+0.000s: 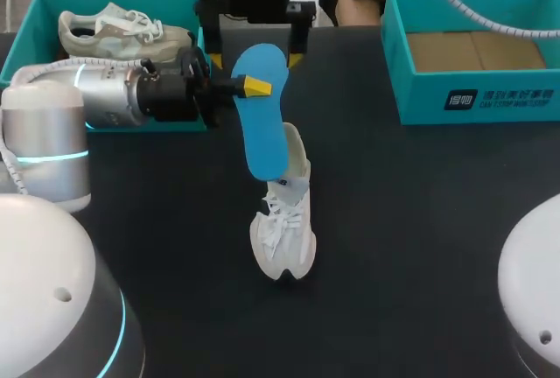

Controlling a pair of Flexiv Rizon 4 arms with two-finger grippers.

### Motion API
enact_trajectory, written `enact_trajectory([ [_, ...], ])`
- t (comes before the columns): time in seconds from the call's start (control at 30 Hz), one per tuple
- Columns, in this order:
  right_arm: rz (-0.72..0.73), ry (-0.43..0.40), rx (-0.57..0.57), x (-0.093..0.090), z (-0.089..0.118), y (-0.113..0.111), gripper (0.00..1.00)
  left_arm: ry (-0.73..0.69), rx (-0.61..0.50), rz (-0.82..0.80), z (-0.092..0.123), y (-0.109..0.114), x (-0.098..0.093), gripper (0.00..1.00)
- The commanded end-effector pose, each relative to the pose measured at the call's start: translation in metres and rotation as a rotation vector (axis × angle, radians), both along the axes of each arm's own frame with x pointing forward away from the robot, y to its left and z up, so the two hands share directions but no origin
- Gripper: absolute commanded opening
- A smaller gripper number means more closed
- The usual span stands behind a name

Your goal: Take the shoe out of the shoebox, open the shoe tongue, remove and reinsert the insole, then place the shoe into the shoebox

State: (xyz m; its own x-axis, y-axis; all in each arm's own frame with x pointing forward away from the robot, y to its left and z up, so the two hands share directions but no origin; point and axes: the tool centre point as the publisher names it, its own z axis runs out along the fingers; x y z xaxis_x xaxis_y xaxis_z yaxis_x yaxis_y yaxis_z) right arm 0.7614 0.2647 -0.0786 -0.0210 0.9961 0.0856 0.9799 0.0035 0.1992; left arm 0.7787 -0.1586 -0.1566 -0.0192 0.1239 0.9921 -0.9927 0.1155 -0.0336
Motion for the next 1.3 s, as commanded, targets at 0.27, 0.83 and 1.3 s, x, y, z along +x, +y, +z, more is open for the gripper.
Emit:
enact_trajectory([
  [0.27,0.048,-0.081,0.51,0.002,0.003,-0.05,1.0,0.0,-0.002,0.0,-0.001,0.0,0.0,0.0],
  [0.83,0.18,-0.06,1.008,0.017,0.006,-0.065,1.0,0.0,-0.002,0.0,-0.001,0.0,0.0,0.0],
  [1.3,0.168,-0.094,1.164,0.02,-0.005,-0.062,1.0,0.0,-0.002,0.0,-0.001,0.0,0.0,0.0],
])
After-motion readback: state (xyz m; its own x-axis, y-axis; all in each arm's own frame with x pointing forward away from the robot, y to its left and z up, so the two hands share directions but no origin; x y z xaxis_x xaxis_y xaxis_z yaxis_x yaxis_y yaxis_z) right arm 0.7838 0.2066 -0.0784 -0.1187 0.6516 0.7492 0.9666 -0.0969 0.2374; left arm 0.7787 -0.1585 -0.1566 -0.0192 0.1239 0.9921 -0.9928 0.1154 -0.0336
